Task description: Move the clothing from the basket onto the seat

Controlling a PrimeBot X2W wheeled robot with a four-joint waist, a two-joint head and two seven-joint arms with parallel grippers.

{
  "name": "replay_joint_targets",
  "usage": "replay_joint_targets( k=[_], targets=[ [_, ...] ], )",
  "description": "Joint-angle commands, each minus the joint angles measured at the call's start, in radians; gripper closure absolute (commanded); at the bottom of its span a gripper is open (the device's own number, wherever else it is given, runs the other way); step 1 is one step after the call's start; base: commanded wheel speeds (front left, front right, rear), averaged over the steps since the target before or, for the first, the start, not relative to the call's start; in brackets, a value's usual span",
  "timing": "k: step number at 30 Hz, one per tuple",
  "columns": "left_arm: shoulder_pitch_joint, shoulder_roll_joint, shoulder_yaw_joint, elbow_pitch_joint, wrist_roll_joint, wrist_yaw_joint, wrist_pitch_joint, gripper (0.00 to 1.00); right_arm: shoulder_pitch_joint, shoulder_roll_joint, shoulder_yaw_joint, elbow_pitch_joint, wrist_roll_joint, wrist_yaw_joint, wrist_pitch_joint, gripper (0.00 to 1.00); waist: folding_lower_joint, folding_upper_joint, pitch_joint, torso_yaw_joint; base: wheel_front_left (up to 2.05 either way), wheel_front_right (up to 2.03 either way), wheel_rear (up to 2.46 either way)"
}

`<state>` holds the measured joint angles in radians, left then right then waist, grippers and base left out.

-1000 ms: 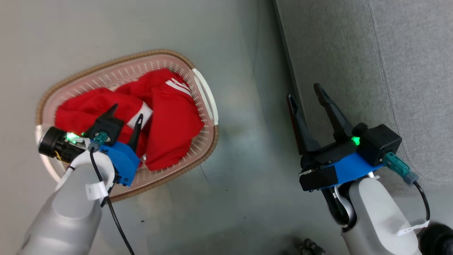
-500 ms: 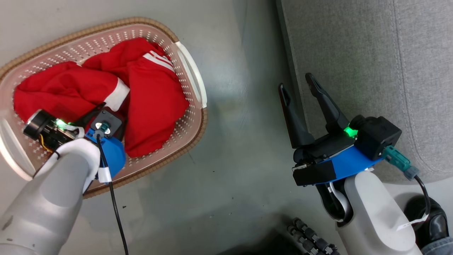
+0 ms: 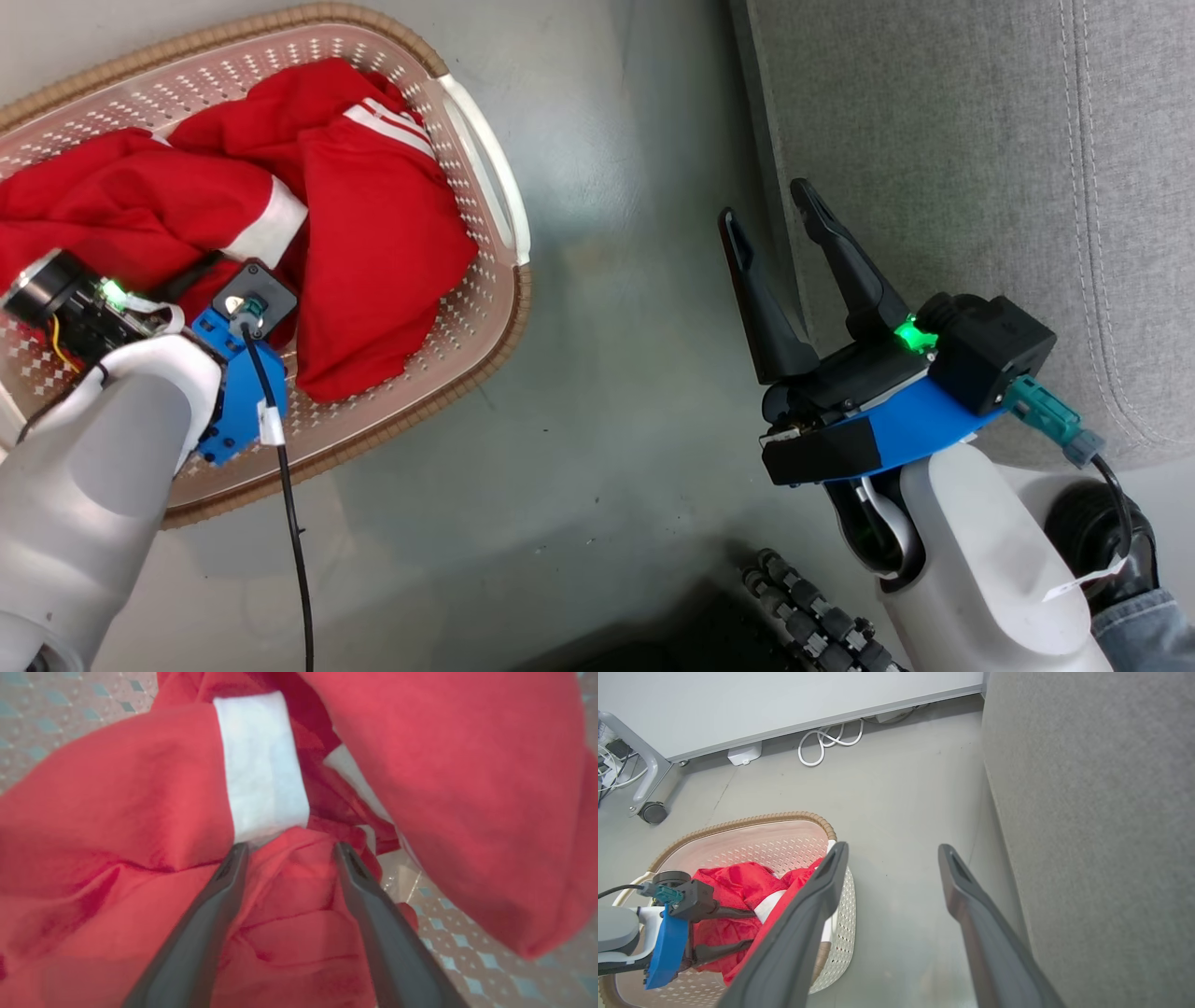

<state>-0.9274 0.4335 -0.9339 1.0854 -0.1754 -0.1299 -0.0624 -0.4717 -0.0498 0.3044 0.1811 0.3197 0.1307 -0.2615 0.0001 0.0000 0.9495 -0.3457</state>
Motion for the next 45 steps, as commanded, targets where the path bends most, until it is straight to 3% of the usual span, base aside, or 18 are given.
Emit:
replay_joint_targets(
  k=[1,14,15,16,17,18,35,45],
  targets=[
    [-0.027,0.007,-0.013,0.005,0.007,-0.001,0.008,0.00,-0.016,-0.001,0.003,-0.005,0.006,0.000,-0.005,0.00,-0.0001,0.0000,0.005,-0.003,0.00,0.00,0.00],
    [-0.056,-0.010,-0.035,0.089,-0.005,0.029,0.132,0.00,-0.016,-0.001,0.020,0.000,0.018,0.000,-0.005,0.00,-0.0001,0.0000,0.017,-0.006,0.00,0.00,0.00],
    [-0.050,-0.013,-0.033,0.095,-0.009,0.034,0.140,0.17,-0.016,-0.001,0.020,0.001,0.018,0.000,-0.005,0.00,-0.0001,0.0000,0.016,-0.005,0.00,0.00,0.00],
    [-0.046,-0.016,-0.034,0.099,-0.011,0.037,0.142,0.49,-0.016,-0.001,0.020,0.001,0.018,0.000,-0.005,0.00,-0.0001,0.0000,0.015,-0.005,0.00,0.00,0.00],
    [-0.042,-0.019,-0.035,0.101,-0.012,0.041,0.142,0.69,-0.016,-0.001,0.020,0.001,0.018,0.000,-0.005,0.00,-0.0001,0.0000,0.014,-0.005,0.00,0.00,0.00],
    [-0.040,-0.020,-0.036,0.104,-0.015,0.043,0.138,0.98,-0.017,-0.001,0.020,0.001,0.018,0.000,-0.005,0.00,-0.0001,0.0000,0.013,-0.004,0.00,0.00,0.00],
    [-0.060,-0.024,-0.031,0.157,-0.071,0.014,0.073,1.00,-0.031,-0.001,0.021,0.008,0.012,0.000,-0.005,0.00,-0.0001,0.0000,0.000,0.001,0.00,0.00,0.00],
    [-0.007,-0.131,0.012,0.166,-0.157,0.010,-0.048,1.00,-0.015,-0.001,-0.015,0.035,-0.027,0.000,-0.005,0.00,-0.0001,0.0000,-0.137,0.058,0.00,0.00,0.00]
  ],
)
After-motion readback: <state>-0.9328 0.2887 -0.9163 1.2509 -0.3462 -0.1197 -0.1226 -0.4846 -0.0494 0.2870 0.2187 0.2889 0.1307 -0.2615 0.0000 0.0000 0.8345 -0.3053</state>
